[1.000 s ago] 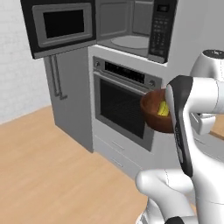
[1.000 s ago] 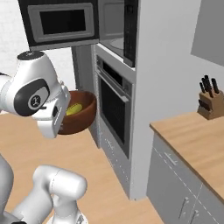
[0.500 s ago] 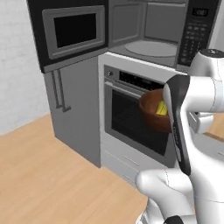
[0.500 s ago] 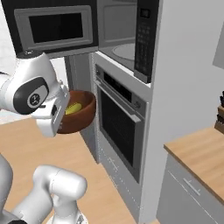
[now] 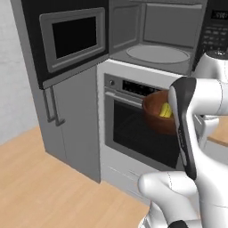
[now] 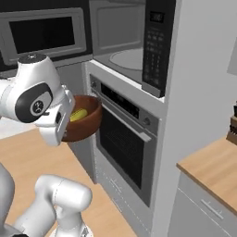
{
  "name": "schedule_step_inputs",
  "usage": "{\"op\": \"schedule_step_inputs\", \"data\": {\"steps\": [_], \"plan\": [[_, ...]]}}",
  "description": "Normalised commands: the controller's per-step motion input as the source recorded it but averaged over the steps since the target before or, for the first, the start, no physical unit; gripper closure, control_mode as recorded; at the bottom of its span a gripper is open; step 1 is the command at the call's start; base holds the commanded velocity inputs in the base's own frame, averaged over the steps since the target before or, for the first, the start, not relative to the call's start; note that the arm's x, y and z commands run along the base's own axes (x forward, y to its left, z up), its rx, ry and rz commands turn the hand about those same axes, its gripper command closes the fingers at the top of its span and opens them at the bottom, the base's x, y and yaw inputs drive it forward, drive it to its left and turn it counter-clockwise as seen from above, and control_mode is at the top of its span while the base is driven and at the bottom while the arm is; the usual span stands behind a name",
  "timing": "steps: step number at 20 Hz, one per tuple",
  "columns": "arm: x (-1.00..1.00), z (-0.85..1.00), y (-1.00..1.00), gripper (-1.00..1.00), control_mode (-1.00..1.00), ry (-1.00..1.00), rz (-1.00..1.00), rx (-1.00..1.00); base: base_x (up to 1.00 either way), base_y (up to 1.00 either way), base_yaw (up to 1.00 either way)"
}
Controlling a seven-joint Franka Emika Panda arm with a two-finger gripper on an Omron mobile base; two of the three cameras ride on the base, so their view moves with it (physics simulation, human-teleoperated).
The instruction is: Pick the cucumber from the sink and place it in the bowl. Then pick the bowl and place it in the microwave. Then close the microwave door and press the start button.
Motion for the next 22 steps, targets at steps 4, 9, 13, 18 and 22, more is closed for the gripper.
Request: {"op": "schedule_step_inputs", "data": {"steps": [4, 9, 13, 18, 22], "plan": [[0.0, 0.0, 0.0, 1.0, 1.0, 0.0, 0.0, 0.0, 0.39, 0.28, -0.22], [0.0, 0.0, 0.0, 1.0, 1.0, 0.0, 0.0, 0.0, 0.48, 0.09, -0.18], [0.0, 0.0, 0.0, 1.0, 1.0, 0.0, 0.0, 0.0, 0.64, 0.47, -0.24], [0.0, 0.0, 0.0, 1.0, 1.0, 0.0, 0.0, 0.0, 0.48, 0.22, -0.16], [0.0, 0.0, 0.0, 1.0, 1.0, 0.0, 0.0, 0.0, 0.51, -0.07, -0.01]]}}
